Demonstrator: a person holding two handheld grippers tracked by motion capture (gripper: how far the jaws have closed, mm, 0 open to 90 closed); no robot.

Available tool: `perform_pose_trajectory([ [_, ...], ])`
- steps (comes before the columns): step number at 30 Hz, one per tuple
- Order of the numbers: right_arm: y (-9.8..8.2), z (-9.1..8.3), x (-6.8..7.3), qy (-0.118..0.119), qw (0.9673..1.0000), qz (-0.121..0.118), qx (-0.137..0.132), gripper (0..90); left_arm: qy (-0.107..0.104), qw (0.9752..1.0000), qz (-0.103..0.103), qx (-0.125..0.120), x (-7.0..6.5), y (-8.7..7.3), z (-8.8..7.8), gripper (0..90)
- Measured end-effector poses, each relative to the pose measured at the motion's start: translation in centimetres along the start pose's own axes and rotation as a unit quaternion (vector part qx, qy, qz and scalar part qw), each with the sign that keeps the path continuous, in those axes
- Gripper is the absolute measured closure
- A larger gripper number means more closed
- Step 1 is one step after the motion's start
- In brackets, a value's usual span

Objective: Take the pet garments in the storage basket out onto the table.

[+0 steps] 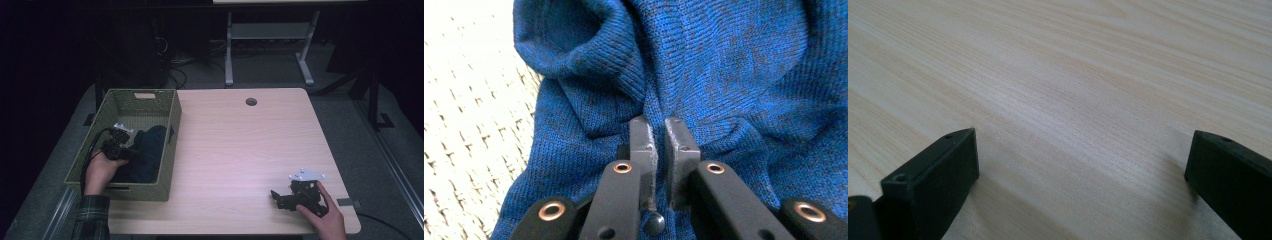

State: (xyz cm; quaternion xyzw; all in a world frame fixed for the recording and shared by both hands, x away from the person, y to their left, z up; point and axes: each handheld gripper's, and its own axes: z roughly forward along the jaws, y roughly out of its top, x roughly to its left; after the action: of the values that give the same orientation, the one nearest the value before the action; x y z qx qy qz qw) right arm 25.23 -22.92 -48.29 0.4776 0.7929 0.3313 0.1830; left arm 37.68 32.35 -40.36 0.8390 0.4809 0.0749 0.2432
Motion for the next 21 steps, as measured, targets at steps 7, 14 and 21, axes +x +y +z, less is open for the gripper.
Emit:
perform_pose_trajectory([
  [7, 0.0, 0.0, 0.0, 0.0, 1.0, 0.0, 0.0, 0.5, -0.011, 0.9977, -0.005, -0.066, 0.4, -0.2, -2.1, 84.9],
  [14, 0.0, 0.0, 0.0, 0.0, 1.0, 0.0, 0.0, 0.5, -0.03, 0.9891, -0.018, -0.143, 0.8, -0.6, -4.1, 85.3],
  [21, 0.0, 0.0, 0.0, 0.0, 1.0, 0.0, 0.0, 0.4, -0.038, 0.9768, -0.021, -0.21, 1.1, -1.0, -6.3, 85.8],
])
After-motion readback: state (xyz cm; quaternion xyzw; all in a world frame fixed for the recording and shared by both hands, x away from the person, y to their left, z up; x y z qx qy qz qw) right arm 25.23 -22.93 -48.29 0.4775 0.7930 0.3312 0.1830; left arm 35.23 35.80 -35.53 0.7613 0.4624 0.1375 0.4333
